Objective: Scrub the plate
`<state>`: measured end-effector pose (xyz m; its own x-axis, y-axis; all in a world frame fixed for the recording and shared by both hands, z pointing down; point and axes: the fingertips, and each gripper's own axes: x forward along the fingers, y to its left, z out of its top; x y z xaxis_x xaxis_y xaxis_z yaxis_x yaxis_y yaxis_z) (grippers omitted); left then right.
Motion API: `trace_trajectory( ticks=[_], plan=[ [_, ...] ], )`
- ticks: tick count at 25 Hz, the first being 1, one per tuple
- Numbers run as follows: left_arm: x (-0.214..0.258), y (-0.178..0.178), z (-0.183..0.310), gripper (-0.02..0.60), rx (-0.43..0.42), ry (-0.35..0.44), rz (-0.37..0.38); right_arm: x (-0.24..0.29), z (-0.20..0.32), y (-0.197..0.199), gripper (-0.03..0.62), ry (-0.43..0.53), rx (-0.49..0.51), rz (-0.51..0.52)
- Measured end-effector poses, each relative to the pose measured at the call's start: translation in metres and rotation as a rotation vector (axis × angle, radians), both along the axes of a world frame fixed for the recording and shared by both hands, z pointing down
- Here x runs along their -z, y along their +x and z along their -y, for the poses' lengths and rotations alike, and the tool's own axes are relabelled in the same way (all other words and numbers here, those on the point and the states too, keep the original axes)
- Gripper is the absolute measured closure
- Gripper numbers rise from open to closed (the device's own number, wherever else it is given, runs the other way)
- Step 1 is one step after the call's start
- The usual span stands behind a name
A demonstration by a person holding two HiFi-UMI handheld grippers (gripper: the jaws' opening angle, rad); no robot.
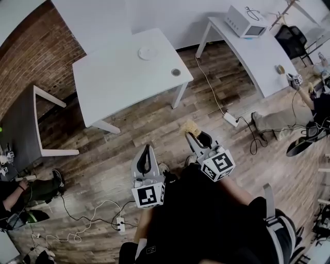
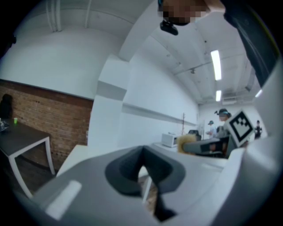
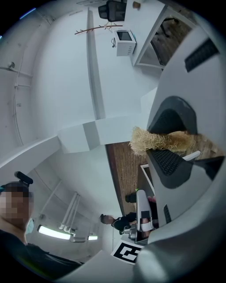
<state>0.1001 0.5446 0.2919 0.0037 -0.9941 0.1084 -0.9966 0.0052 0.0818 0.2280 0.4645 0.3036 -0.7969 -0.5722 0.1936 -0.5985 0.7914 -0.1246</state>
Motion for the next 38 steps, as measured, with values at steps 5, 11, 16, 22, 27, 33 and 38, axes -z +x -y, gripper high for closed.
trace_trajectory(
  ticks=[5, 11, 16, 22, 27, 33, 38],
  plan=[
    [-0.009, -0.018, -0.007, 0.580, -0.020, -0.008, -0.005, -0.010, -0.010, -0.008, 0.513, -0.010, -0.039, -0.019],
    [-0.015, -0.025, 0.004, 0.580, -0.024, -0.019, -0.019, -0.018, -0.001, -0.020, 0.513, -0.023, -0.033, -0.020],
    [-0.012, -0.028, 0.037, 0.578, -0.034, -0.019, -0.007, -0.023, 0.032, -0.031, 0.513, -0.026, -0.030, -0.001],
    [-0.005, -0.027, 0.094, 0.580, -0.034, -0.009, 0.016, -0.027, 0.086, -0.037, 0.513, -0.027, -0.003, 0.008],
    [0.002, -0.025, 0.145, 0.580, -0.034, -0.011, 0.037, -0.024, 0.134, -0.040, 0.513, -0.027, 0.016, 0.018],
    [0.008, -0.018, 0.198, 0.580, -0.022, -0.011, 0.045, -0.024, 0.187, -0.038, 0.513, -0.038, 0.035, 0.033],
    [0.007, -0.012, 0.239, 0.578, -0.007, -0.021, 0.052, -0.025, 0.223, -0.035, 0.513, -0.048, 0.069, 0.041]
  ],
)
